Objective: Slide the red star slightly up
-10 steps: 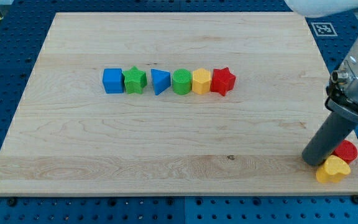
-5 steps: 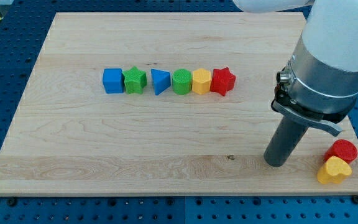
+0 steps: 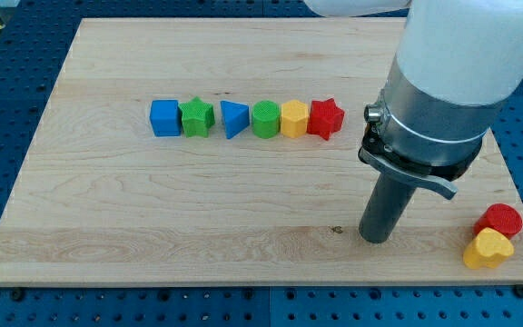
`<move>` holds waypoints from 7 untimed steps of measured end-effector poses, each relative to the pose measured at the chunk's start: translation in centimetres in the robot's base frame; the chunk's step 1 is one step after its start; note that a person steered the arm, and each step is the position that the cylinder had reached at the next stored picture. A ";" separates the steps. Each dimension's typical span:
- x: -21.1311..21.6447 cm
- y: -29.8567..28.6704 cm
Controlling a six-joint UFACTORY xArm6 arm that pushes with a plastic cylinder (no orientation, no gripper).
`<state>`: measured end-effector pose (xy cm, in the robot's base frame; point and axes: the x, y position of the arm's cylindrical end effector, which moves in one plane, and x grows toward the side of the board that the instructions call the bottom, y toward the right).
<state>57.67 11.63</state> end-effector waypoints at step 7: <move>-10.4 -2.5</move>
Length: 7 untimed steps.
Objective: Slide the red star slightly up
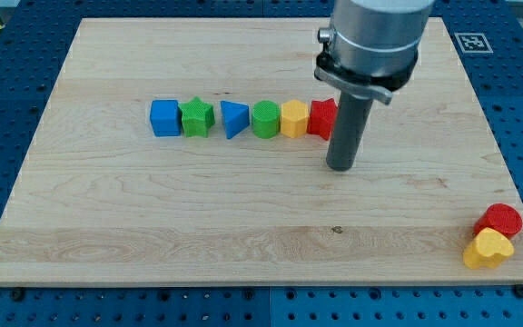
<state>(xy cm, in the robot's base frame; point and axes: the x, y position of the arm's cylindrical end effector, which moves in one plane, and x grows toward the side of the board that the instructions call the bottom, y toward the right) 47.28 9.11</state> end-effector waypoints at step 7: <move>-9.3 1.2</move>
